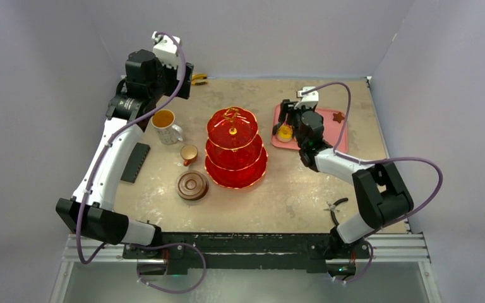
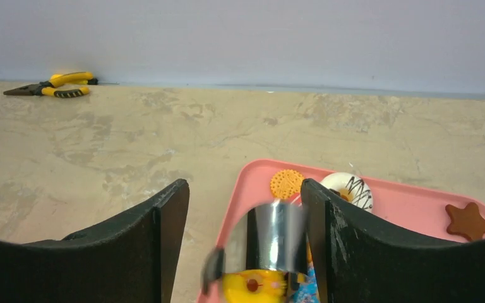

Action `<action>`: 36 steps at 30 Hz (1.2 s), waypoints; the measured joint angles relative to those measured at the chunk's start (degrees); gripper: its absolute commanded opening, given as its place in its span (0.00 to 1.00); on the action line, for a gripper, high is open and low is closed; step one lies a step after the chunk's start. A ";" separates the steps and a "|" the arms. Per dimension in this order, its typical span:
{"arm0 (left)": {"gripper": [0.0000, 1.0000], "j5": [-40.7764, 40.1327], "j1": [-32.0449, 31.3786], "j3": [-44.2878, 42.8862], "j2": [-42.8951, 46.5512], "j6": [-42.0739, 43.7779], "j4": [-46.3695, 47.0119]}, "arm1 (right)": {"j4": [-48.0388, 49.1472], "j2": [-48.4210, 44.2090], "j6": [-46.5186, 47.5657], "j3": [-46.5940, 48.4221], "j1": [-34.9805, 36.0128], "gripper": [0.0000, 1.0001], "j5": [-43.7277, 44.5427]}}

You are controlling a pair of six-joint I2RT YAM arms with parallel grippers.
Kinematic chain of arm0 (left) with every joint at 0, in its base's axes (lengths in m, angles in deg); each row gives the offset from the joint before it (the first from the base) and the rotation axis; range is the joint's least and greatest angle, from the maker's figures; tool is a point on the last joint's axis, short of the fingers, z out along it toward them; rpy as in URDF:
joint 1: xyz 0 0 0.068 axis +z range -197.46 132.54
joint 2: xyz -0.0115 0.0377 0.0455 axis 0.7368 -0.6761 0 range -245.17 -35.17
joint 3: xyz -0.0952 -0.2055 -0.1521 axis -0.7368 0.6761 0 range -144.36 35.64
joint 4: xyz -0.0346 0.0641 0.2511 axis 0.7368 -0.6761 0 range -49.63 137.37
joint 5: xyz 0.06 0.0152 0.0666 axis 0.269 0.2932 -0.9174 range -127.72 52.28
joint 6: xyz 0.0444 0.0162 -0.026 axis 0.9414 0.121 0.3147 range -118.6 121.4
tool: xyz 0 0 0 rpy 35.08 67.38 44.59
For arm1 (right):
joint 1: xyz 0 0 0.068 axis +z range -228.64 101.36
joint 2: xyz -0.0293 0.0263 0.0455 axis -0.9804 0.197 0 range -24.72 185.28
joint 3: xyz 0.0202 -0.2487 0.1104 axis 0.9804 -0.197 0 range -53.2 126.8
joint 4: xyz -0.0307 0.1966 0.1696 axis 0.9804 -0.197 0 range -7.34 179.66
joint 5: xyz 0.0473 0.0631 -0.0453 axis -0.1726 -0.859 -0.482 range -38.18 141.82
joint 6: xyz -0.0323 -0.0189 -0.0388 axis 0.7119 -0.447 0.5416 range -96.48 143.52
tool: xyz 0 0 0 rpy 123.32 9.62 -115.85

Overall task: Serve the afternoon tea
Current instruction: Pick up the desert from the tray.

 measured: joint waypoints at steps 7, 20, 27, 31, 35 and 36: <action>0.99 0.98 1.14 0.42 -0.24 -1.42 0.11 | 2.23 1.95 -1.27 -0.02 0.00 0.68 -1.03; 0.98 2.40 1.27 1.25 -0.24 -1.57 0.55 | 1.46 3.19 -2.93 -1.53 0.00 0.31 -0.96; 0.97 2.78 1.27 1.25 -0.24 -1.55 0.57 | -0.70 0.59 -2.89 -1.73 0.00 0.21 1.22; 0.97 2.91 1.27 1.25 -0.24 -1.55 0.59 | -2.29 -0.11 -2.60 -1.73 0.00 0.20 1.22; 0.97 2.93 1.27 1.25 -0.24 -1.55 0.87 | -5.53 -3.39 -2.43 -1.73 0.28 0.21 1.18; 0.97 2.93 1.27 1.25 -0.24 -1.57 0.94 | -6.40 -4.83 -2.43 -1.73 0.50 0.21 1.22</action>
